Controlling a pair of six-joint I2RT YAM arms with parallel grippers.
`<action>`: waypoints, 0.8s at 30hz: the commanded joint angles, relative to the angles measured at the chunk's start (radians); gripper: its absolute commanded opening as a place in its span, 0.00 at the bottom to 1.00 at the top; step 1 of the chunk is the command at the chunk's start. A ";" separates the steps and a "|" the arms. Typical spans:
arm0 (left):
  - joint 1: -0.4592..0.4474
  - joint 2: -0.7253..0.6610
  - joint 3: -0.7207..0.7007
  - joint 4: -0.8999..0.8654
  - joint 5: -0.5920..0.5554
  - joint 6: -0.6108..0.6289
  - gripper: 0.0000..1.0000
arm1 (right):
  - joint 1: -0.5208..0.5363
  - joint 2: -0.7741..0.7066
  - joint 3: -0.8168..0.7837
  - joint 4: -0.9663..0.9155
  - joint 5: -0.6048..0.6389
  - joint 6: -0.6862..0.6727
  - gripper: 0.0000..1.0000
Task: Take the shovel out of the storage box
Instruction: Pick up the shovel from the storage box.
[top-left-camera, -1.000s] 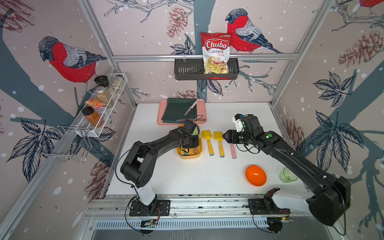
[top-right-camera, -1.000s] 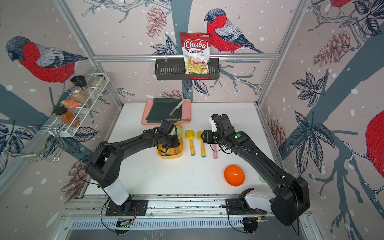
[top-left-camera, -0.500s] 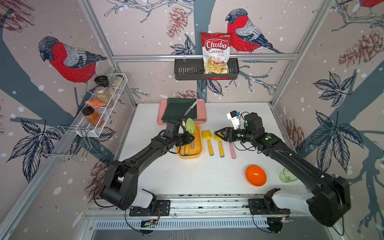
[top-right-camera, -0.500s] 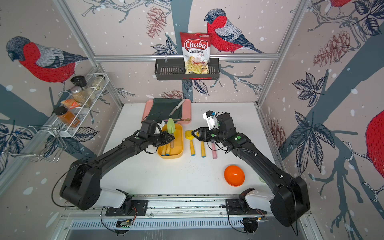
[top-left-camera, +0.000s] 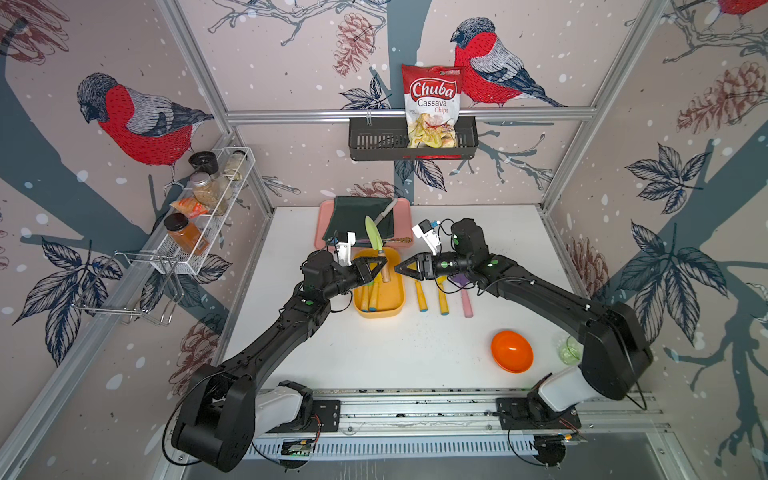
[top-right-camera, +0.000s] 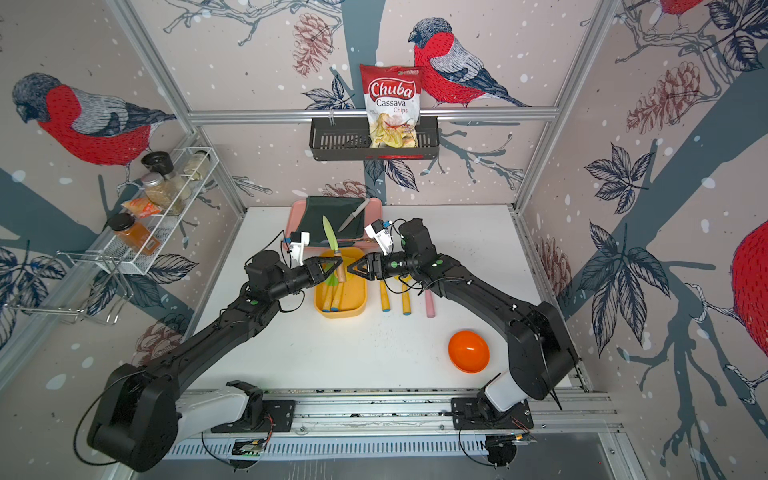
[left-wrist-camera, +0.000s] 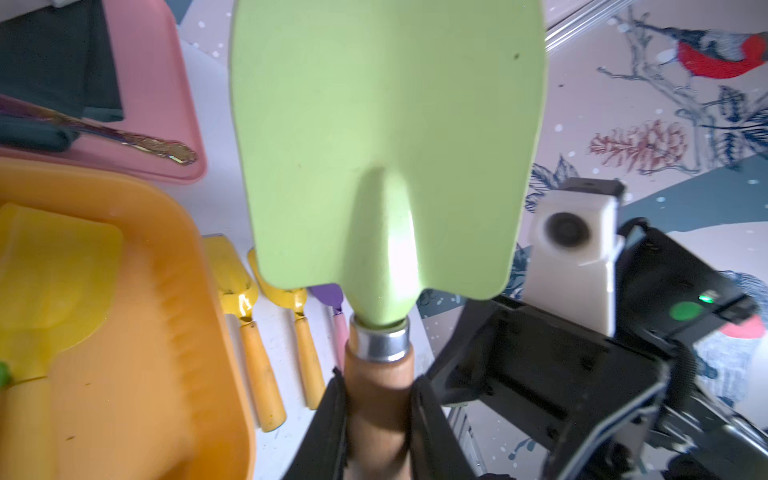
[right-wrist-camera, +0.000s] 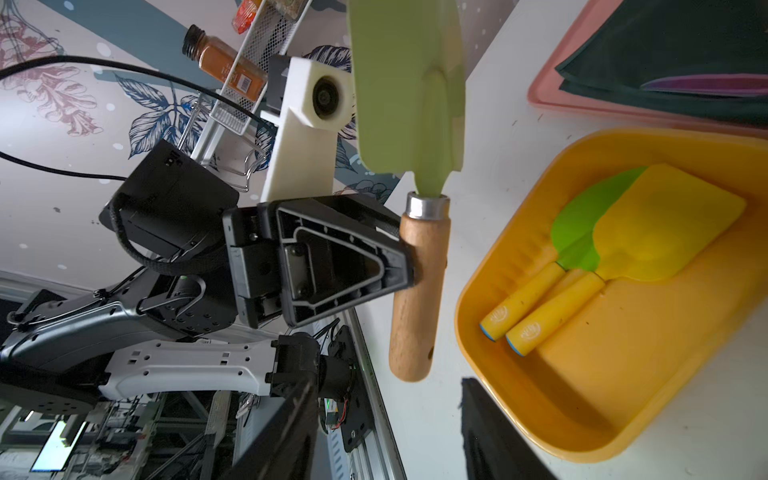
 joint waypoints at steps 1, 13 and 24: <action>0.007 -0.009 -0.029 0.259 0.047 -0.116 0.00 | 0.012 0.027 0.018 0.092 -0.097 0.025 0.58; 0.009 0.000 -0.060 0.298 0.070 -0.153 0.00 | 0.042 0.134 0.086 0.114 -0.157 0.023 0.50; 0.010 -0.016 -0.091 0.281 0.080 -0.138 0.00 | 0.036 0.159 0.088 0.133 -0.177 0.043 0.25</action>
